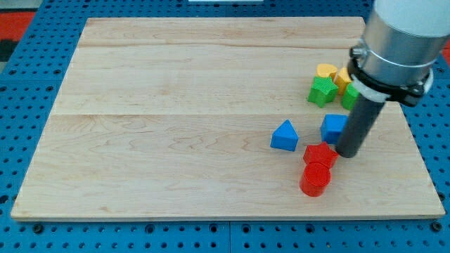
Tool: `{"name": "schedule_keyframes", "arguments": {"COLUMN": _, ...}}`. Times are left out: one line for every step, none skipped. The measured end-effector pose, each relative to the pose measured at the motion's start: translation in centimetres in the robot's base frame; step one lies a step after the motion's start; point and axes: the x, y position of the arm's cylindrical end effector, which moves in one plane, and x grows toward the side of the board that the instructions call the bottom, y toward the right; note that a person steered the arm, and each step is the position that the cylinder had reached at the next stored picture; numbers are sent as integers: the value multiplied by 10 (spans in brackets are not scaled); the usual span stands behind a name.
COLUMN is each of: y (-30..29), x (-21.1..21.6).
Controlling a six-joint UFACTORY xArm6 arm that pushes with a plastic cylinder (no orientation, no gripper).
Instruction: Push the blue cube to the center
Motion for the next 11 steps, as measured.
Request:
{"name": "schedule_keyframes", "arguments": {"y": 24, "x": 4}}
{"name": "schedule_keyframes", "arguments": {"y": 24, "x": -17}}
{"name": "schedule_keyframes", "arguments": {"y": 14, "x": -31}}
{"name": "schedule_keyframes", "arguments": {"y": -17, "x": -42}}
{"name": "schedule_keyframes", "arguments": {"y": -53, "x": -47}}
{"name": "schedule_keyframes", "arguments": {"y": -79, "x": -58}}
{"name": "schedule_keyframes", "arguments": {"y": -110, "x": -73}}
{"name": "schedule_keyframes", "arguments": {"y": -137, "x": -76}}
{"name": "schedule_keyframes", "arguments": {"y": -159, "x": -87}}
{"name": "schedule_keyframes", "arguments": {"y": -178, "x": -103}}
{"name": "schedule_keyframes", "arguments": {"y": -179, "x": -109}}
